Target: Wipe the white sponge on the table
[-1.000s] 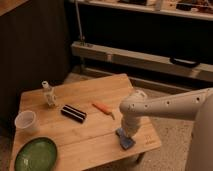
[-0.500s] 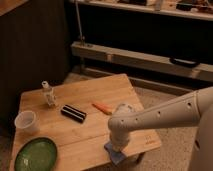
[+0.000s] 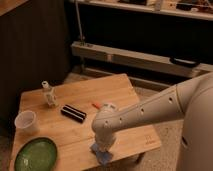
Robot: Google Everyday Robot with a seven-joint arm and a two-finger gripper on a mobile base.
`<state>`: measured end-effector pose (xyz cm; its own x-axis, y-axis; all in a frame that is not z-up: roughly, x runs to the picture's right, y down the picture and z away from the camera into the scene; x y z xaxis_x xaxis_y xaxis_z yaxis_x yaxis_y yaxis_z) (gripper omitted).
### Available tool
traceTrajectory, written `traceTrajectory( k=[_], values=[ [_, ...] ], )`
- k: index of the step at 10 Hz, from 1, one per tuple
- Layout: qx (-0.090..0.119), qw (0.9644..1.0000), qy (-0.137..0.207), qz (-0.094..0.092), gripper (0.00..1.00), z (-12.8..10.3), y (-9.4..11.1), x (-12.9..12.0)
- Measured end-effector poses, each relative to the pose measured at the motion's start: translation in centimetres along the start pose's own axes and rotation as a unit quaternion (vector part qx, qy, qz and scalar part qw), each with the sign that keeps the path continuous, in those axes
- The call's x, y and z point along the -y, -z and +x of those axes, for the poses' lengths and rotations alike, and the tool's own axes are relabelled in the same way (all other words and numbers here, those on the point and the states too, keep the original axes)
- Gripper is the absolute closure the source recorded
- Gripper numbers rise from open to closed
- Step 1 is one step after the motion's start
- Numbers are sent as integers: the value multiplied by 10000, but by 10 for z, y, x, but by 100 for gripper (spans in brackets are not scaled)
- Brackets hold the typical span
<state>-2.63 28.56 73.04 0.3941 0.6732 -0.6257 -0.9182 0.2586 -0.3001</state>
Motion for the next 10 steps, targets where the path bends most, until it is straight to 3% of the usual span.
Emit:
traceTrajectory(
  k=[3, 7, 10],
  values=[
    [45, 9999, 139, -3, 100, -20, -8, -11],
    [199, 9995, 218, 108, 100, -61, -7, -8],
    [266, 9994, 178, 150, 100, -78, -7, 1]
  ],
)
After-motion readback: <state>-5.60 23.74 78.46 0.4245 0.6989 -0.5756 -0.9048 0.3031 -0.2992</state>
